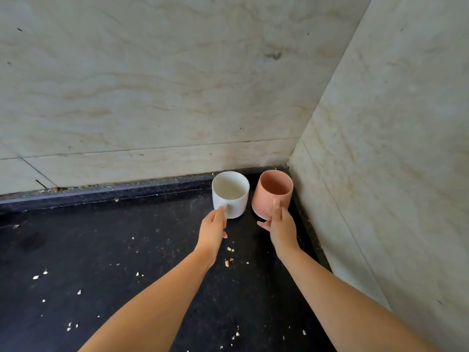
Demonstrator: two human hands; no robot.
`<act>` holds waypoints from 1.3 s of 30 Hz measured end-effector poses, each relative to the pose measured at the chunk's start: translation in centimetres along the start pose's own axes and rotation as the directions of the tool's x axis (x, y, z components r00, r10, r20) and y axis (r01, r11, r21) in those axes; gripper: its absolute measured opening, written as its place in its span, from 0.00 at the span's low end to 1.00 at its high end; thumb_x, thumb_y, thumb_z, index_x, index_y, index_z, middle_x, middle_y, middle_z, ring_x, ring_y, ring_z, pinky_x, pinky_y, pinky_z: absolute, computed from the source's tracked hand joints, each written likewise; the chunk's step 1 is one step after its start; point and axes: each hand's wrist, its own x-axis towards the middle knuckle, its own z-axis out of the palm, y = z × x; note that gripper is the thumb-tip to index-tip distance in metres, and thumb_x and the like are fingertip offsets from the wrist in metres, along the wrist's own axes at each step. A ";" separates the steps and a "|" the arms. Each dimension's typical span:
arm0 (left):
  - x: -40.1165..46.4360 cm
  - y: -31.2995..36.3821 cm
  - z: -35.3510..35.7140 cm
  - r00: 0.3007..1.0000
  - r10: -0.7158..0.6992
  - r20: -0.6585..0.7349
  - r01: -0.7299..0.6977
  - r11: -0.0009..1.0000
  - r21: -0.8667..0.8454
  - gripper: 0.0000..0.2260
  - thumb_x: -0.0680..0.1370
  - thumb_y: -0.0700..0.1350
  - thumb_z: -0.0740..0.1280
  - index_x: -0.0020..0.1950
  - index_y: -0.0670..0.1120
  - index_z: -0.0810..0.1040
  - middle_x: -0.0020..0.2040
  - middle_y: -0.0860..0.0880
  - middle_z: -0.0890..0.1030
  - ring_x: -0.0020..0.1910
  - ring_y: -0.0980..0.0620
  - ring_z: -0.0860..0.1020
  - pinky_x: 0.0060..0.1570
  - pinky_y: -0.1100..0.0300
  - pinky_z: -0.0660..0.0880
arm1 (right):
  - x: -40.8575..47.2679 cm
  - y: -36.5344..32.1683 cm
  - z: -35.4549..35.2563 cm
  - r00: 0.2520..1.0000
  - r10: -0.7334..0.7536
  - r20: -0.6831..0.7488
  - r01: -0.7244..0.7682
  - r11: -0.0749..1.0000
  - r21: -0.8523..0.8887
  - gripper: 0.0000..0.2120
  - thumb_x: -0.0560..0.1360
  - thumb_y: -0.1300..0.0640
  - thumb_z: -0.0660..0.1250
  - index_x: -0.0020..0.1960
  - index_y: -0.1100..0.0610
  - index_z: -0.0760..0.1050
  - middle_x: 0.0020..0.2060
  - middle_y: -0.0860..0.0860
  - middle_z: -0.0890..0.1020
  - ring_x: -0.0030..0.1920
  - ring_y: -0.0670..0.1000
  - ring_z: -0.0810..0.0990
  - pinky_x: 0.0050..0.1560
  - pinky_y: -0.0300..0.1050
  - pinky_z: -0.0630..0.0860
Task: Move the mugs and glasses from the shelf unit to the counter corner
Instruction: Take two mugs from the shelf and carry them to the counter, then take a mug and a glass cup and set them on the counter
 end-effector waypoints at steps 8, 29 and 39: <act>1.0 -0.9 0.5 0.999 -0.002 0.040 0.001 0.999 0.036 0.18 0.81 0.51 0.54 0.33 0.45 0.65 0.33 0.48 0.69 0.33 0.51 0.68 0.45 0.59 0.69 | 0.0 0.7 0.1 0.999 0.037 0.006 -0.037 0.998 0.044 0.20 0.82 0.47 0.50 0.40 0.56 0.70 0.39 0.53 0.77 0.40 0.48 0.79 0.55 0.51 0.80; -7.4 3.9 -6.3 0.943 0.331 0.023 -0.219 0.568 0.793 0.12 0.82 0.49 0.54 0.58 0.46 0.72 0.54 0.47 0.76 0.52 0.46 0.76 0.49 0.51 0.76 | -7.7 -6.8 -3.5 0.912 -0.361 0.193 0.379 0.568 -0.731 0.18 0.79 0.59 0.59 0.69 0.57 0.66 0.64 0.56 0.73 0.60 0.56 0.75 0.56 0.49 0.75; -13.8 2.4 -15.0 0.881 0.458 0.119 -0.229 0.193 0.954 0.17 0.82 0.51 0.52 0.69 0.47 0.67 0.65 0.48 0.73 0.64 0.47 0.71 0.60 0.52 0.70 | -14.8 -6.4 -0.2 0.730 -0.292 0.618 0.649 0.012 -0.761 0.26 0.80 0.57 0.55 0.76 0.51 0.52 0.77 0.53 0.54 0.76 0.56 0.52 0.73 0.62 0.52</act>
